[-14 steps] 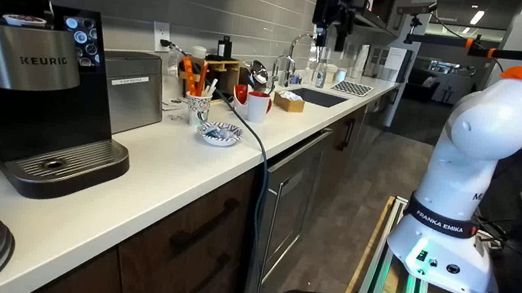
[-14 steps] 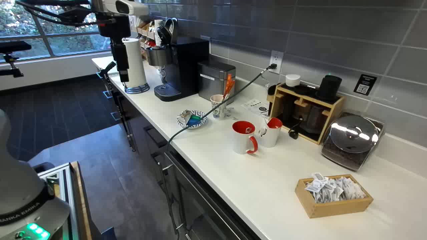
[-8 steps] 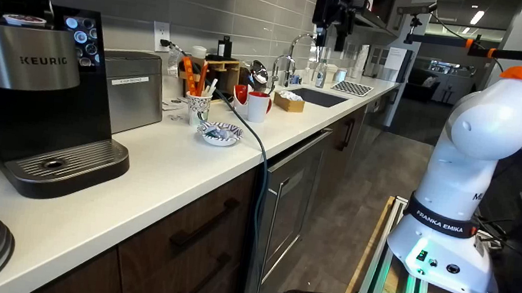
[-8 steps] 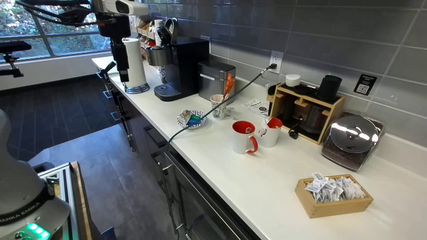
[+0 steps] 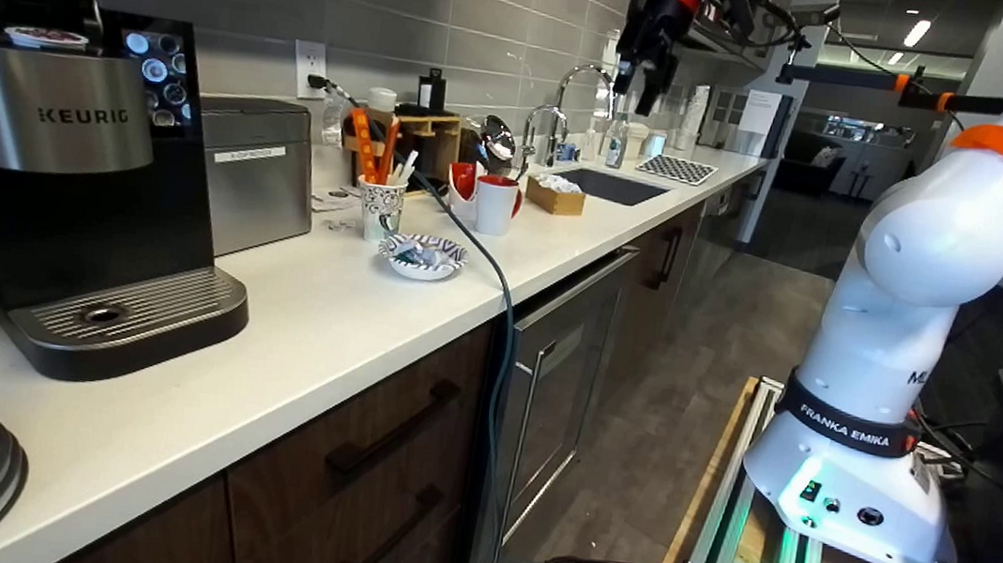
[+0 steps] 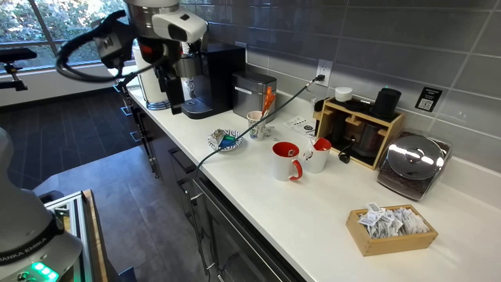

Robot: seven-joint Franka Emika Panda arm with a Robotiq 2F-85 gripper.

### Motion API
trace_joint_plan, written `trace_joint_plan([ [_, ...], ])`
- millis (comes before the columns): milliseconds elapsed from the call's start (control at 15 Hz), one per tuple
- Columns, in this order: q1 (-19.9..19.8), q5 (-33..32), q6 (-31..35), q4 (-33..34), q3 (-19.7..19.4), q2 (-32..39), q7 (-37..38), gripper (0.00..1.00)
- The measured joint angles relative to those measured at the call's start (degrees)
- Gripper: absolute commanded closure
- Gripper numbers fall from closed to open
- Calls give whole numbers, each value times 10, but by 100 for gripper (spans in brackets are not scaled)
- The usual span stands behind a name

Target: Remove the silver spoon from the mug and put it in the paper cup

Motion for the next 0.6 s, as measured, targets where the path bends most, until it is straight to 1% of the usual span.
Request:
trace_joint_plan([
  [133,-2,29,4,4,-47,29,-62,0],
  [267,-6,55,3,13,-70,68,-84,0],
  [467,-6,73,3,31,-71,119,-89,0],
  [600,-6,75,0,38,-70,128,-89,0],
])
